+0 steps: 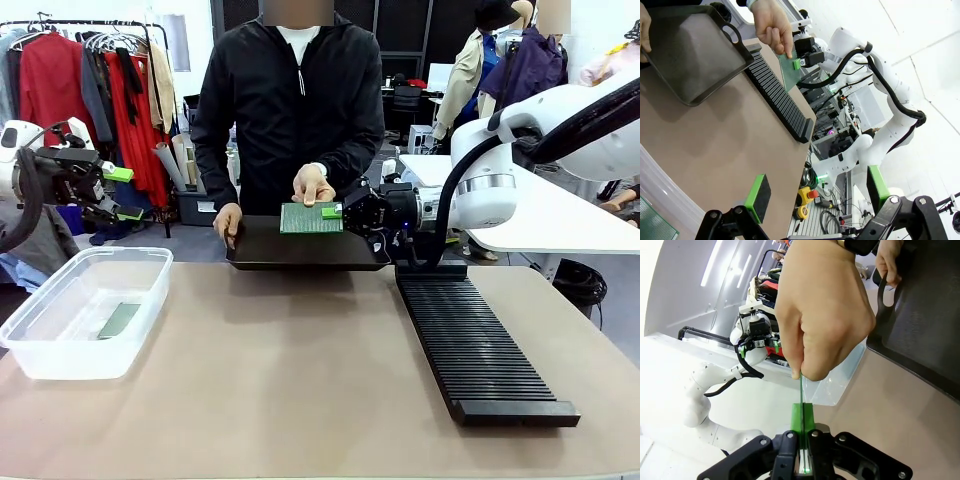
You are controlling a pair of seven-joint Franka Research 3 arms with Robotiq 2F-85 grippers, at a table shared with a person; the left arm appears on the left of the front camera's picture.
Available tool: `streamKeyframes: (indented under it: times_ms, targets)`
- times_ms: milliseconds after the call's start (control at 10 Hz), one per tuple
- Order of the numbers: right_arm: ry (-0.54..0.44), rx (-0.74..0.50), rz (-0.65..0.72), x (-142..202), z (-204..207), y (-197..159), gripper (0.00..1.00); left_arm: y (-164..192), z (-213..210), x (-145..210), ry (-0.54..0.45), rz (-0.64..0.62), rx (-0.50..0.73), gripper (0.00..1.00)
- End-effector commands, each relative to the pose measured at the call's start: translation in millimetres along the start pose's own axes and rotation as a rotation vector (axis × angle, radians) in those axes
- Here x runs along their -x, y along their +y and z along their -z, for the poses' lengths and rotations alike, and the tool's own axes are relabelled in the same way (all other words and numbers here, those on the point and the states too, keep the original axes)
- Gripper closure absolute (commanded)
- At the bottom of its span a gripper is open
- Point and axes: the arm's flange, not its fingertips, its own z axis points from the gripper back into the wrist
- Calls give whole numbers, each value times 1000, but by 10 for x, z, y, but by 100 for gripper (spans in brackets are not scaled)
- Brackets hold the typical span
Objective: Sort PCBs into racks and boxes based on the side picked up.
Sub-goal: If the short side of the Blank PCB is picked up, insert it into the PCB Rack ; if the long side is picked up, place it in the Organizing box.
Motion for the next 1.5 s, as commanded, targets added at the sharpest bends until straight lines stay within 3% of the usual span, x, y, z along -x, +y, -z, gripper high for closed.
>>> streamKeyframes:
  times_ms: [0, 1400]
  targets:
    - [-1, 1, -5, -3, 3, 3, 100, -18, -10, -1, -9, 4, 2, 0]
    - [-1, 1, -5, -3, 3, 3, 100, -18, -10, -1, -9, 4, 2, 0]
